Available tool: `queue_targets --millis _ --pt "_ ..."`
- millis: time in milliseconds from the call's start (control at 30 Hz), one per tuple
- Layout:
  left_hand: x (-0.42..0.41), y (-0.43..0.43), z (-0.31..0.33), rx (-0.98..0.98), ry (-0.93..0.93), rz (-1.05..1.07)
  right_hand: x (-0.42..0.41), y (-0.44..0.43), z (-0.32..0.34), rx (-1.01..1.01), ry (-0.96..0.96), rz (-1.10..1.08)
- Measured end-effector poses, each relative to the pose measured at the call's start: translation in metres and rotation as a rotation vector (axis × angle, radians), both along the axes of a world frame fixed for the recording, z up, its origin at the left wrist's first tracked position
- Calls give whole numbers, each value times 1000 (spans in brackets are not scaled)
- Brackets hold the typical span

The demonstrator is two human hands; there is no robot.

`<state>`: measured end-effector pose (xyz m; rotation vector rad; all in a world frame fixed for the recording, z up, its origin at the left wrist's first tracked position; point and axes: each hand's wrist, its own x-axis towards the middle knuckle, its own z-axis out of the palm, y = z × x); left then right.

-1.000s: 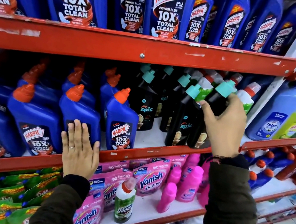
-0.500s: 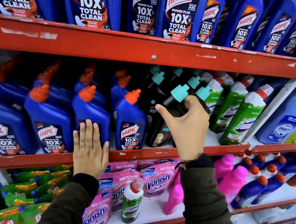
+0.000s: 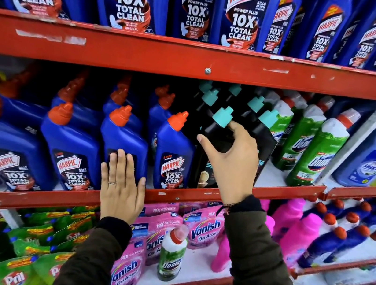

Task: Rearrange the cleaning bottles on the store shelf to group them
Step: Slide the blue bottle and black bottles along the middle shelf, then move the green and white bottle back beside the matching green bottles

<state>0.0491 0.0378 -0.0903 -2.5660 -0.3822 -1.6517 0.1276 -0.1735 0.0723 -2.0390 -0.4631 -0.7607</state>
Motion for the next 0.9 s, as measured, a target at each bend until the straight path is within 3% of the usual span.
queue_targets --millis 167,233,333,467,533,700,900 --pt "-1 -1 0 -5 -4 -8 -29 -7 -27 263 -75 124" --pt "-1 -2 0 -11 3 -9 -46 -8 -48 280 -46 196" --pt "-1 -2 1 -27 16 -19 -63 -6 -94 109 119 314" --pt "2 -2 8 -48 14 -8 -70 -2 -154 -333 543 339" --pt "0 -3 9 -50 17 1 -72 -1 -178 -421 710 327" --pt "-3 -5 6 -36 21 28 -75 -2 -204 -197 784 286" --pt "-12 -12 -6 -69 57 55 -71 -11 -222 -76 821 237"
